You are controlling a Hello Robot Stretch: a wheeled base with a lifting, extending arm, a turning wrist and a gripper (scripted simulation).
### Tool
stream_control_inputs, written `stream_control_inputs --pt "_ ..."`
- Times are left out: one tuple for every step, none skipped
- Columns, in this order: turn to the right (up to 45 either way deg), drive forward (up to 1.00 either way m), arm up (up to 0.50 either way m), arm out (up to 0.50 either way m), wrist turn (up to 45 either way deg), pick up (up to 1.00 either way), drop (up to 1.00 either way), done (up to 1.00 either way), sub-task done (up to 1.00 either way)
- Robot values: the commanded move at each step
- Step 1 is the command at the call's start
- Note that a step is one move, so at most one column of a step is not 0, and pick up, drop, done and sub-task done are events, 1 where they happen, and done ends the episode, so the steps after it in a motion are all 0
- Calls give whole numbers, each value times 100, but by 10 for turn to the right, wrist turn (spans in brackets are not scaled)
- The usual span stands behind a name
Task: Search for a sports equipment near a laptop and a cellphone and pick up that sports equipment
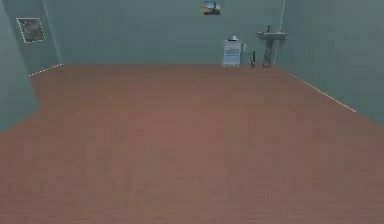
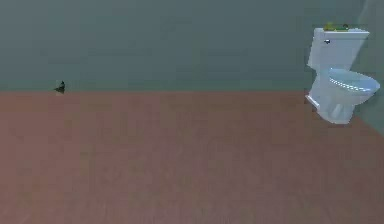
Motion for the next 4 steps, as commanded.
stream_control_inputs --pt "-450 0 0 0 0 0 0 0 0" --pt "-390 0 0 0 0 0 0 0 0" --pt "0 100 0 0 0 0 0 0 0" --pt "-30 0 0 0 0 0 0 0 0"
